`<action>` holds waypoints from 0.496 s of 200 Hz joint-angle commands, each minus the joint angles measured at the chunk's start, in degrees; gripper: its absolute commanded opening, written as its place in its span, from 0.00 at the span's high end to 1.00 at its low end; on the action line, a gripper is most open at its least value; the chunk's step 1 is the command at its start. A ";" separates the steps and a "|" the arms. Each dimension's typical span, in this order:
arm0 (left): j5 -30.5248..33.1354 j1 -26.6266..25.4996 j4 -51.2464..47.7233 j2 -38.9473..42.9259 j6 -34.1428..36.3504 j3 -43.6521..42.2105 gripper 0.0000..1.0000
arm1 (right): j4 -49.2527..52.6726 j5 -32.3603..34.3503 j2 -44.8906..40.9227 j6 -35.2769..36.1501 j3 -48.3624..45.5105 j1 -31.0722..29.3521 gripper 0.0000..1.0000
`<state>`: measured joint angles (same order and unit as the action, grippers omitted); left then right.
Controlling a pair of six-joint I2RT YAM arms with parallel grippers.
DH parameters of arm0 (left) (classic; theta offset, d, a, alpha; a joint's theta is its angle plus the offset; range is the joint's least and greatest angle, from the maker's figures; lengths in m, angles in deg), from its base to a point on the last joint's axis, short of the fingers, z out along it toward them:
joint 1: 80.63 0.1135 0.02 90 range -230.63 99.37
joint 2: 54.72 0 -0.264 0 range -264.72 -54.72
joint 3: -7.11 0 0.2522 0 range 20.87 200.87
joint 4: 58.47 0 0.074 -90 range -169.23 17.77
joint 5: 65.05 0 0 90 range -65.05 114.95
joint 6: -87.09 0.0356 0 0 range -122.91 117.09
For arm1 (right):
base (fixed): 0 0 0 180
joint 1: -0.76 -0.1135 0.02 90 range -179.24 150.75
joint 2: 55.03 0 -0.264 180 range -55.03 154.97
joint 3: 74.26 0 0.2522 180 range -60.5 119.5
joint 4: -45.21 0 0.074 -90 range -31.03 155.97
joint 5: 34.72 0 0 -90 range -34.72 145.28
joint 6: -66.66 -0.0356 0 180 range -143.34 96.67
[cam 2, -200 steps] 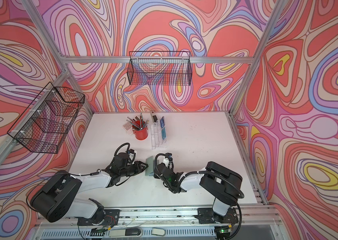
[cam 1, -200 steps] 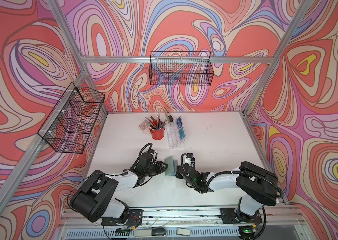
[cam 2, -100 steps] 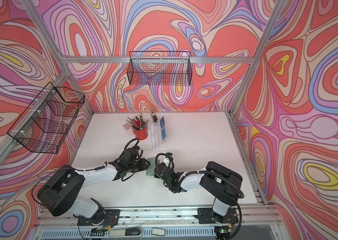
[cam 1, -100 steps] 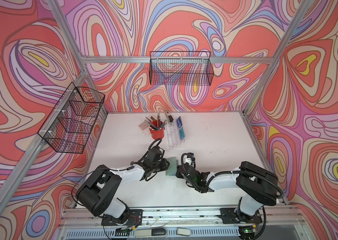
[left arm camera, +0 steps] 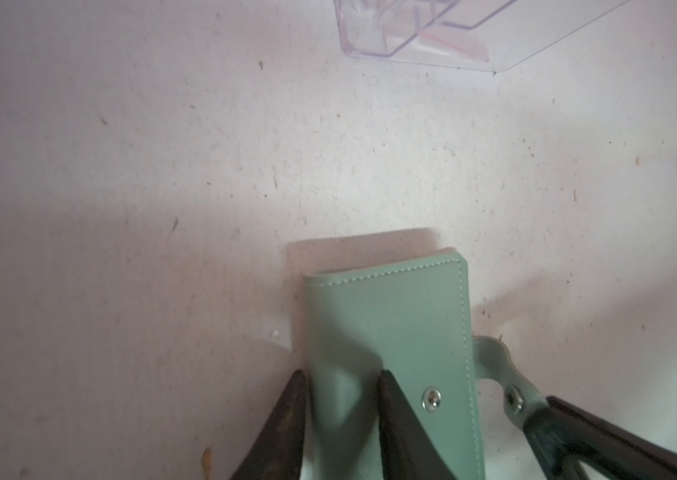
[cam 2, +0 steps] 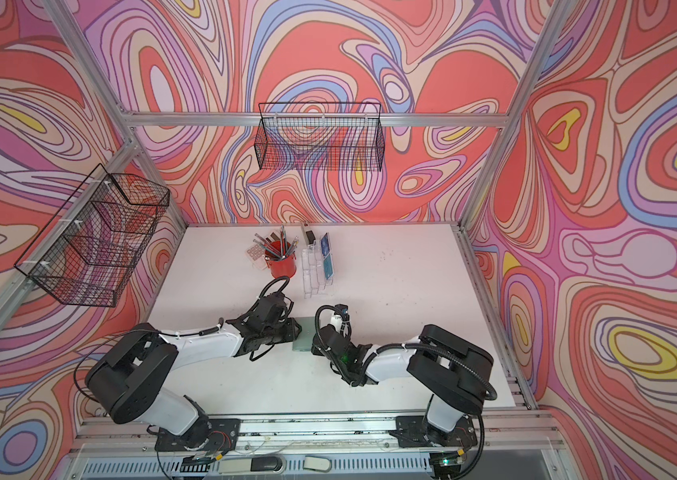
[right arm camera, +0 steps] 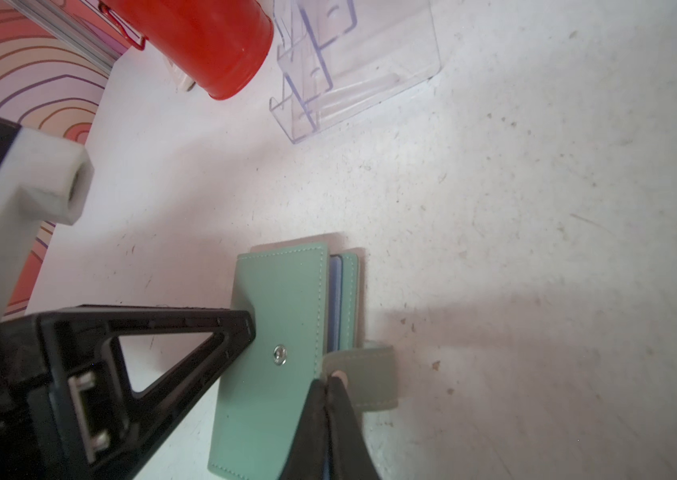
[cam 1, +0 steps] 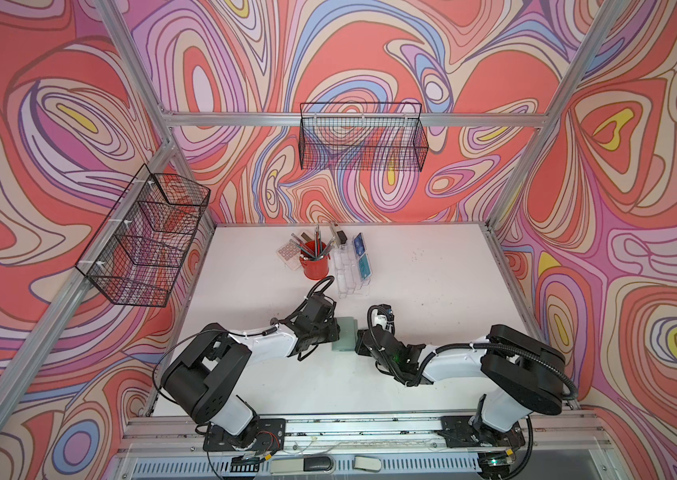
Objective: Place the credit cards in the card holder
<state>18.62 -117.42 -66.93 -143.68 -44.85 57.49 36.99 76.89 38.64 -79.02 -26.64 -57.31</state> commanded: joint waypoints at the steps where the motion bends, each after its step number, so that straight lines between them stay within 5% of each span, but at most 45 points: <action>1: 0.78 -0.64 -5.09 -1.29 0.81 -0.45 0.67 | -2.97 -3.04 -1.42 2.35 -1.11 0.93 1.00; 99: -2.74 -0.64 1.55 -1.74 -1.18 -3.97 0.67 | -1.15 -9.55 4.67 6.20 5.64 1.01 1.00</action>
<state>16.98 -117.51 -62.54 -143.95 -45.81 55.64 35.60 68.80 41.86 -73.97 -22.72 -56.54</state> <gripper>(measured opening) 0.332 0.047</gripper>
